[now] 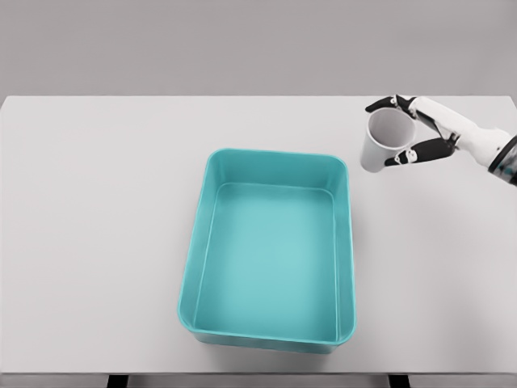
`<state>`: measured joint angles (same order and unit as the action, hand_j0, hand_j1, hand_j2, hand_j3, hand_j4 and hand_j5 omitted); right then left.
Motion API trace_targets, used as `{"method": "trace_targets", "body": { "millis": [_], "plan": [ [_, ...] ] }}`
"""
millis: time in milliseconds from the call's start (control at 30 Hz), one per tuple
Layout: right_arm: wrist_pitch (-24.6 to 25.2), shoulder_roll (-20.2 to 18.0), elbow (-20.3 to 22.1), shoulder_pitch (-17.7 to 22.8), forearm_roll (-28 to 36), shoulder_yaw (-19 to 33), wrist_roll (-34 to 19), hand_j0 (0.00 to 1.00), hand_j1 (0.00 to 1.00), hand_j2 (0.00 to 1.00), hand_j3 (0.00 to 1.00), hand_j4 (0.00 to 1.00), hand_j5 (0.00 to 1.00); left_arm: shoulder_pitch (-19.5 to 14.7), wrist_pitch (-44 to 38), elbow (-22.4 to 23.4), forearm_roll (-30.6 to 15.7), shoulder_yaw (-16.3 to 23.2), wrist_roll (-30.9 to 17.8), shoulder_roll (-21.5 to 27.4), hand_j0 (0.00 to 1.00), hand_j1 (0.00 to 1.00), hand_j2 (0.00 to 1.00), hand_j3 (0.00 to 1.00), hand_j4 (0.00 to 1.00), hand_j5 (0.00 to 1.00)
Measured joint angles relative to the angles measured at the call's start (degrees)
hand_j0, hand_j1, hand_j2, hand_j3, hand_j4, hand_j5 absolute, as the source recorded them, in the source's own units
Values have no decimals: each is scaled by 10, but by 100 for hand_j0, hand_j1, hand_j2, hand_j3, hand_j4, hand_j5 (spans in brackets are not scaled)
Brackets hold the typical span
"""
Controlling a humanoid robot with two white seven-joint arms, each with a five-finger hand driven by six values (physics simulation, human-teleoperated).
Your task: Put the paper cup into the basket with your right arm
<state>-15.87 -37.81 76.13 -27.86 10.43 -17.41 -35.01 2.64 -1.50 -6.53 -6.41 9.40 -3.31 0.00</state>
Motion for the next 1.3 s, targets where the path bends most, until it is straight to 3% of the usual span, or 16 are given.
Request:
{"method": "trace_targets", "body": {
  "millis": [867, 1300],
  "plan": [
    [4, -16, 195, -4, -24, 2, 0, 74, 74, 74, 74, 74, 74, 0, 0, 0, 0, 0, 0, 0, 100, 100, 100, 100, 100, 100],
    [6, 3, 237, -41, -84, -89, 0, 74, 74, 74, 74, 74, 74, 0, 0, 0, 0, 0, 0, 0, 100, 100, 100, 100, 100, 100]
  ]
}}
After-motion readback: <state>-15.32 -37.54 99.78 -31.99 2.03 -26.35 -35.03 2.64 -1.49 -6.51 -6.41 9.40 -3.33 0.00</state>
